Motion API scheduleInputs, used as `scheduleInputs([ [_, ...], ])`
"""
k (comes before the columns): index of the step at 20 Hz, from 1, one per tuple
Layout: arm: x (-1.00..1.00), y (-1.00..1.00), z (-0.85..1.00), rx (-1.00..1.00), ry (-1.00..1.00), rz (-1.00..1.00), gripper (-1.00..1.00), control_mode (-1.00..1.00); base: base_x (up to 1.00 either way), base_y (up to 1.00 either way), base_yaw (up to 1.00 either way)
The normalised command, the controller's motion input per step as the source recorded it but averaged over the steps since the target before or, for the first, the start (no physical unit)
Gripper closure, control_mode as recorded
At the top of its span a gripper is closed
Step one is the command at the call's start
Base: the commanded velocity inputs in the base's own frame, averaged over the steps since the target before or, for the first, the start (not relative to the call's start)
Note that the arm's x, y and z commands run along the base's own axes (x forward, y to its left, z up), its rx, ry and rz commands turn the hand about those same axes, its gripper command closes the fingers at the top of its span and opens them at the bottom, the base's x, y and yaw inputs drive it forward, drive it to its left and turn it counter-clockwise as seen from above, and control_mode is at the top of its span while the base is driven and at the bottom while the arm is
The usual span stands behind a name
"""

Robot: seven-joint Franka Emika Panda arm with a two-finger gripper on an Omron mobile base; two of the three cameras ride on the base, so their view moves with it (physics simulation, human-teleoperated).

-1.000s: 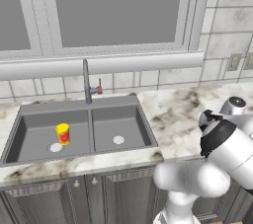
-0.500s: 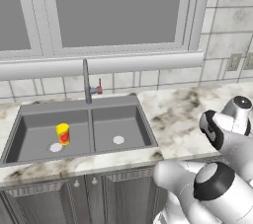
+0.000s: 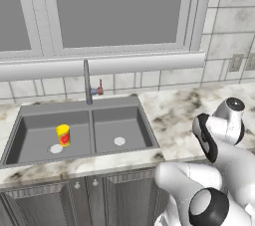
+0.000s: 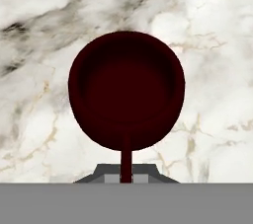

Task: Place the cup in the left basin and the mug in the right basin of the sink.

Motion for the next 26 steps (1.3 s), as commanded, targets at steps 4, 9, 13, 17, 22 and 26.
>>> scheduleInputs([
  [4, 0.01, 0.43, 0.17, 0.0, 0.0, 0.08, 1.0, -1.0, 0.0, 0.0, 0.0],
  [9, 0.1, 0.38, 0.16, 0.01, 0.0, 0.11, 1.0, -1.0, 0.0, 0.0, 0.0],
  [13, 0.18, 0.43, 0.13, 0.03, 0.0, 0.13, 1.0, -1.0, 0.0, 0.0, 0.0],
  [17, 0.18, 0.47, 0.09, 0.04, 0.0, 0.13, 1.0, -1.0, 0.0, 0.0, 0.0],
  [22, 0.27, 0.48, 0.01, 0.04, 0.0, 0.13, 1.0, -1.0, 0.0, 0.0, 0.0],
  [26, 0.37, 0.5, 0.0, 0.02, 0.0, 0.12, 1.0, -1.0, 0.0, 0.0, 0.0],
])
